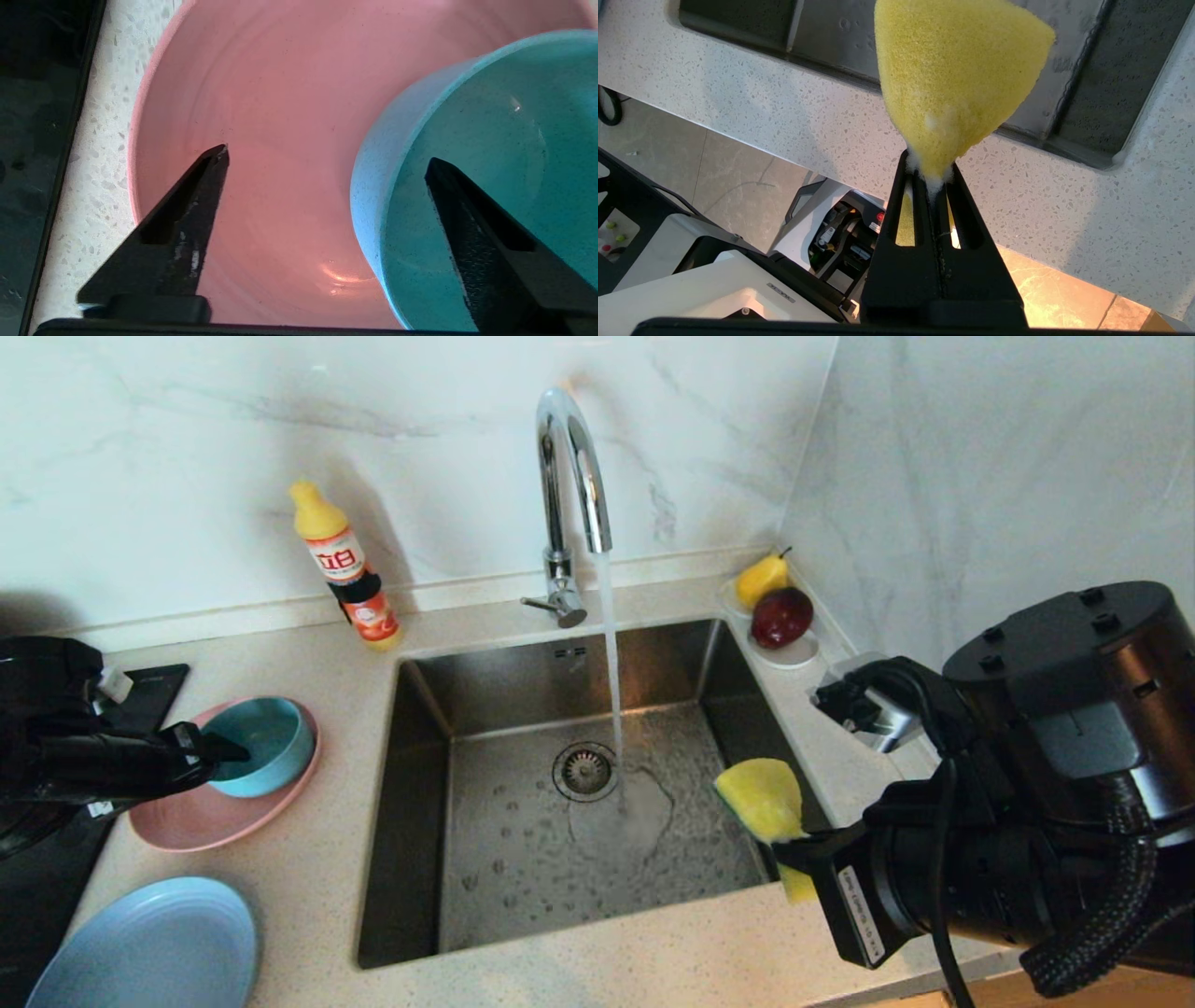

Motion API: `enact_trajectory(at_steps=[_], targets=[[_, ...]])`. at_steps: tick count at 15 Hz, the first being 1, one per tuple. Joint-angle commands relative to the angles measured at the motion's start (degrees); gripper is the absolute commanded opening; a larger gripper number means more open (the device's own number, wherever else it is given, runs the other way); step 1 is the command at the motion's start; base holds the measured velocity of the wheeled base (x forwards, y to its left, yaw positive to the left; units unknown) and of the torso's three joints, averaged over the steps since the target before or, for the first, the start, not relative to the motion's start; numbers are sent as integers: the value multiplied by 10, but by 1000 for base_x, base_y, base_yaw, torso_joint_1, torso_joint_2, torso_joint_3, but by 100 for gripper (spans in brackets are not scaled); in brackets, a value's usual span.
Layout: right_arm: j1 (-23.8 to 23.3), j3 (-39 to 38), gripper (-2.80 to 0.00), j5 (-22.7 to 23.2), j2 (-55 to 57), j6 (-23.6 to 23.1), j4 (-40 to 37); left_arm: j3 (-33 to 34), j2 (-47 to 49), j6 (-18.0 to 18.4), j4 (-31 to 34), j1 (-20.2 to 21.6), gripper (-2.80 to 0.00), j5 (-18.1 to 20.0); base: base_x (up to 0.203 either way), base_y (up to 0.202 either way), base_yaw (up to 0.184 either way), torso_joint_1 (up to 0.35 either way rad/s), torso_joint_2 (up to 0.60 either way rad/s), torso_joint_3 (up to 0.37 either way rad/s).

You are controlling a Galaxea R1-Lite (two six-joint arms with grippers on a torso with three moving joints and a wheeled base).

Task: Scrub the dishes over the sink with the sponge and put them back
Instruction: Pick up a bowl and the sponge

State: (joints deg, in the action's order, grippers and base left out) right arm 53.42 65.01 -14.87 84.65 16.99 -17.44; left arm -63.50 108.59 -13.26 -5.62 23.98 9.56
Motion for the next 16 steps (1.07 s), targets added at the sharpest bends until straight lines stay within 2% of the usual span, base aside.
enact_trajectory(at_steps=[1,6,7,16], targets=[[0,-1,-280,-1,0,1,0,-3,-3,0,0,0,0,0,0,0,0,0,0,0],[0,-2,-280,-1,0,1,0,8,7,4,-1,0,0,-1,0,0,0,0,0,0],[0,-1,-280,-1,0,1,0,8,9,5,-2,0,-280,-1,0,0,0,0,0,0],[0,-1,-280,-1,-2,2,-1,3,3,2,-3,1,-280,-2,0,0,0,0,0,0]])
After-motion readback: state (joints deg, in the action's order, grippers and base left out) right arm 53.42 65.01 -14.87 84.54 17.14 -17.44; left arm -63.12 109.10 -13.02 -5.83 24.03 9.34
